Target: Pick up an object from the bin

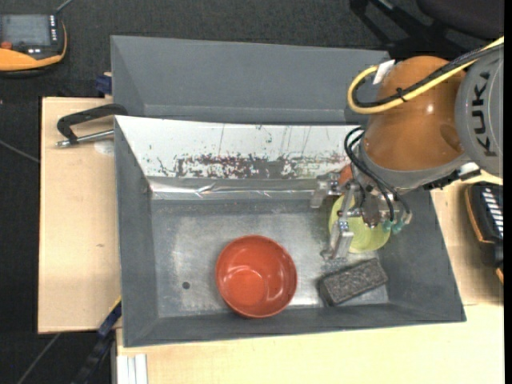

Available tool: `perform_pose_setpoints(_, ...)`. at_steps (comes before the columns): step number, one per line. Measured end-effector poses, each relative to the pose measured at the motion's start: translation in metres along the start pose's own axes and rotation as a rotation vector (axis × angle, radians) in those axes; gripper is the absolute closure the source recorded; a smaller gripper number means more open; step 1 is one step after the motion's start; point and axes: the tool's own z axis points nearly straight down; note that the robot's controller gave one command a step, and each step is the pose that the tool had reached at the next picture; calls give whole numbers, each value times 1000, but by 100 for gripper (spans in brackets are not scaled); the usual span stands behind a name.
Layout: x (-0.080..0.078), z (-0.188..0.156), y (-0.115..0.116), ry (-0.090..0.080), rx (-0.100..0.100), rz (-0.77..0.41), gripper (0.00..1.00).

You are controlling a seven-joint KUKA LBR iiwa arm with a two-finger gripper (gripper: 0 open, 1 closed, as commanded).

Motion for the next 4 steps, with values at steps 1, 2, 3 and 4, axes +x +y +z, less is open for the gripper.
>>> perform_pose_setpoints(1, 4, 136, 73, 4, -4, -202, 0)
perform_pose_setpoints(2, -2, 130, 71, -13, -3, -197, 100)
perform_pose_setpoints(3, -44, 10, 99, -29, -7, -155, 100)
perform_pose_setpoints(4, -37, 66, 105, -28, -3, -539, 100)
